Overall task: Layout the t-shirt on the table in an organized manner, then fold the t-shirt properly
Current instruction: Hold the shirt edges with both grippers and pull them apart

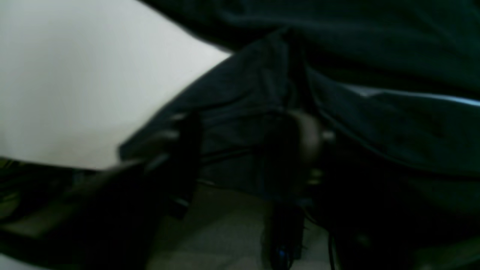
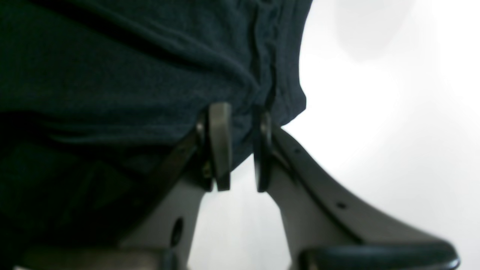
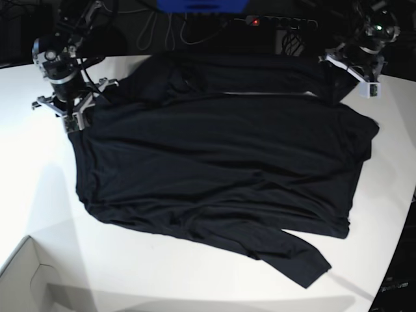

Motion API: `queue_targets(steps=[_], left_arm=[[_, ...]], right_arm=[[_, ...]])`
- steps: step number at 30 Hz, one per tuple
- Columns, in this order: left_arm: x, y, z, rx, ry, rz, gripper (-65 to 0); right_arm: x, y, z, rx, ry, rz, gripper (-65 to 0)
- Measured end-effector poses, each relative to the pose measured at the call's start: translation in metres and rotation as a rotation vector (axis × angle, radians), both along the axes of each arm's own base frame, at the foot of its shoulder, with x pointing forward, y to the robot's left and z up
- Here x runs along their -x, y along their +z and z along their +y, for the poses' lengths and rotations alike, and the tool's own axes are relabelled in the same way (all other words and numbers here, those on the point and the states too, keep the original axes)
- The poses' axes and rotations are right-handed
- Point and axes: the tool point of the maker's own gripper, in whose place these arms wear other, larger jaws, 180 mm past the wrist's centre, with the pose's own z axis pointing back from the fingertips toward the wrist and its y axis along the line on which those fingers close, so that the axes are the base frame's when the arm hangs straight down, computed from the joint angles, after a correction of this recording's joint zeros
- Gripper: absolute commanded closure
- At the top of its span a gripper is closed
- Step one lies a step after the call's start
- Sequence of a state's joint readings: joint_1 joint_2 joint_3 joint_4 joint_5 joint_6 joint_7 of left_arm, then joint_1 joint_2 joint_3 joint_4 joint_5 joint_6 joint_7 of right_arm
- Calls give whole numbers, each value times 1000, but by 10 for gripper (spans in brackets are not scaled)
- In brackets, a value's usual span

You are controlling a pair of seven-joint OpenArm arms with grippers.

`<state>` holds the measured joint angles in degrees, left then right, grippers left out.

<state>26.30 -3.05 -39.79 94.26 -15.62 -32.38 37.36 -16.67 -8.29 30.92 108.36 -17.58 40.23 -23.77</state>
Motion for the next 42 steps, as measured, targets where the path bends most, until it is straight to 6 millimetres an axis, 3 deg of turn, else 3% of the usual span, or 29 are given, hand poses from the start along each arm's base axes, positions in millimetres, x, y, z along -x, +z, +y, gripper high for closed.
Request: queue_targets(steps=[3,5,10,13,18,23,31,34,37,40,42], left_arm=[[1,0,0,2,2,3,-61],[0,0,-1,4,1,2,0],[0,1,-1,1,-1,4,-1],[1,4,-1,-17,-14,17,-1],[-1,11,-1,-37,-27,12,-1],[0,10,-1,-38,-27,15,-1],[0,10,-1,-38,-27,15,-1],[0,11,-1,-38,-27,14,-1],[2,12,5,-40,-3,9,-1],[6,15,19,-58,34,8,-1],[6,15,19,-58,29,7,-1]], right_arm=[[10,-8,14,-18,25,34,-102],[17,-13,28,-34,61,54,-135],[36,-23,69,-74,172,101,-242],[45,-25,82,-90,204,122,-271],[46,-26,88,-97,220,126,-278],[65,-51,91,-103,219,249,-323],[69,-58,91,-110,216,270,-329],[71,-63,96,-146,216,267,-302],[69,-66,100,-168,218,255,-180],[68,-66,101,-173,214,249,-19],[67,-65,100,-171,215,247,0]])
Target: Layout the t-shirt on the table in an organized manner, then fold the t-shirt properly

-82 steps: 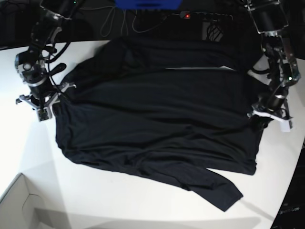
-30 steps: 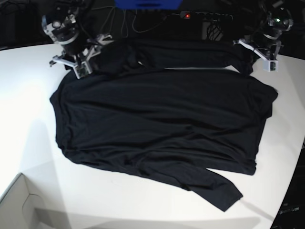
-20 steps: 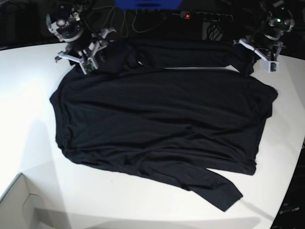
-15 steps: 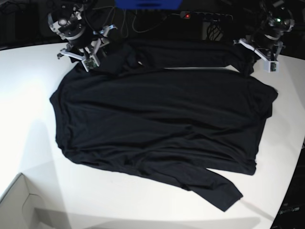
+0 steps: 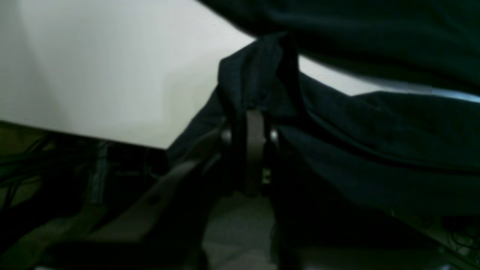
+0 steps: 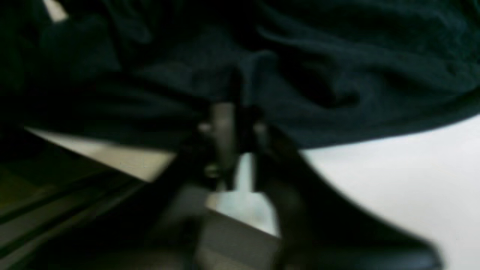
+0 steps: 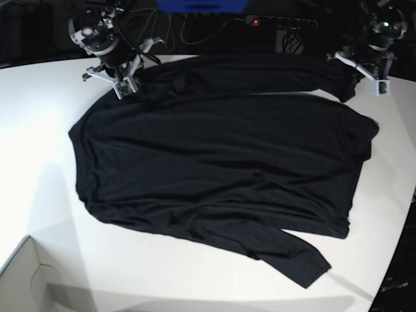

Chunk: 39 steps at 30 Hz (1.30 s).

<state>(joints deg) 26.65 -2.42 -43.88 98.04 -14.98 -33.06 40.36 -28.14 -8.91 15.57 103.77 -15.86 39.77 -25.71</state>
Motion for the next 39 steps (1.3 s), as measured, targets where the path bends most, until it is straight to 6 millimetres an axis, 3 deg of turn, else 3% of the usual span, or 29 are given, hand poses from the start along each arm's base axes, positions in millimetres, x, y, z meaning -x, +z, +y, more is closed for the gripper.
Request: queue_targets(steps=[2,7,11,14,21,25,29,39], left_arm=[[1,2,-3,4,-43,-7,-1],[7,16,15,-39,-10,-31,-1],[-1,36,16,-69,-17,-85,-1],[-9,52,16,-47,-7,-155,-1],[10,57,50,-64,101,-105,-1],[-11,75,63,-80,121,-173,-1],[-17,74,65,-83,129,-156,-1],[-48,87,71,-71,140,-223,-1]], right_arm=[[1,3,-3,20,1,6,0],[3,19,-14,86,2,-6,0],[-11,42,-13,90,8,-85,0],[-12,44,-14,101,8,-89,0],[-18,58,-9,-6,-34,-146,0],[-25,61,-7,-12,-27,-162,0],[-39,70,6,-35,2,-204,0],[-74,90,7,-35,7,-296,0]])
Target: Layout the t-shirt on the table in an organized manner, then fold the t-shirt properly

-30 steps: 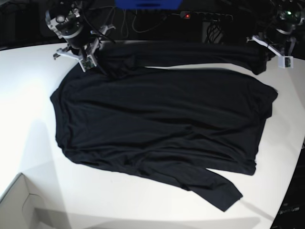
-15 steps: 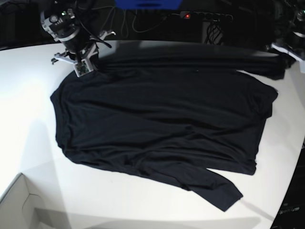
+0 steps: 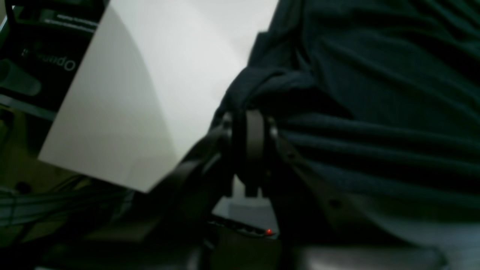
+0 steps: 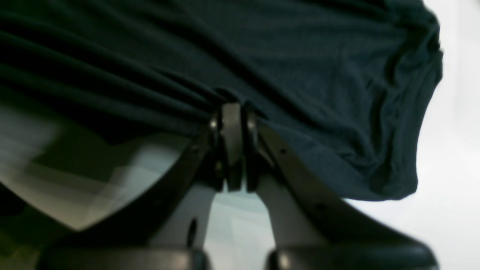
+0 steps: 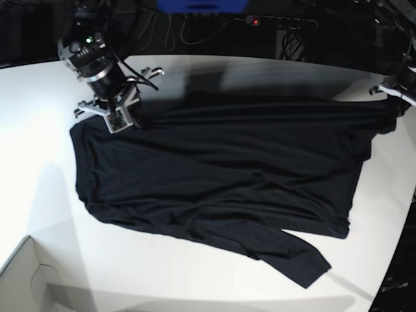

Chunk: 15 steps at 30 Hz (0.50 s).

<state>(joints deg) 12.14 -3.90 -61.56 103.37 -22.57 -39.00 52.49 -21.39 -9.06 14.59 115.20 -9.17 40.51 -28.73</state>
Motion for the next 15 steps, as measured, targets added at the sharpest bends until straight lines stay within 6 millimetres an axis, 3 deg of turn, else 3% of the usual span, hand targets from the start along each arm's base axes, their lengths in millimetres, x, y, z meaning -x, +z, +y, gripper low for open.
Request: queue_targets(steps=[7,10,15], left_arm=[[-18,4,6,-26,17,-6,-1],[-28,7,9,-31,25,-22,-1],[-24,-9,10,-7,35,23,-1]], right_arm=[[-24,14,1,-6,2,-59,0],[-29,7,3,-18,5,-45,0],[-25,-12,6,-36,8,7,0]])
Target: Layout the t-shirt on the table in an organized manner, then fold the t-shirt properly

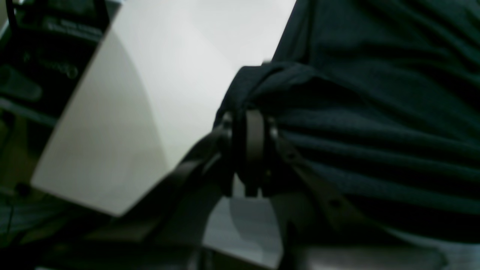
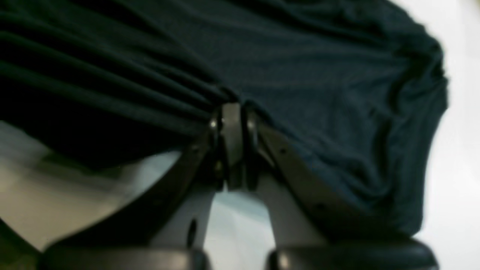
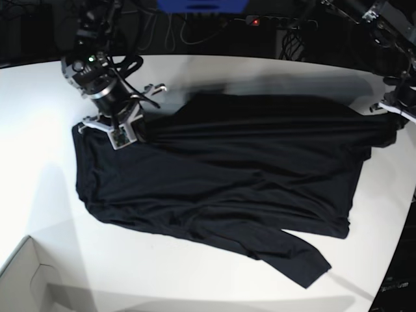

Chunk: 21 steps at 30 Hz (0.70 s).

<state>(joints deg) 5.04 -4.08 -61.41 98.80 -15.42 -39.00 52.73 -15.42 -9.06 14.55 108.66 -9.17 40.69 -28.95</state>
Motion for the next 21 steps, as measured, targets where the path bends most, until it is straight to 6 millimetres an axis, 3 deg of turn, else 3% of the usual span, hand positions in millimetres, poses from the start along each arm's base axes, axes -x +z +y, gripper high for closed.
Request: queue_targets(steps=[6,21], left_arm=[[-9,-9,1,45,8,-6,-1],[-35,-26,4,73,34,38,-1]], right_arm=[[-10,-11,3,-15,4,20,0],[-29,3,4,-16,7,-27,0]])
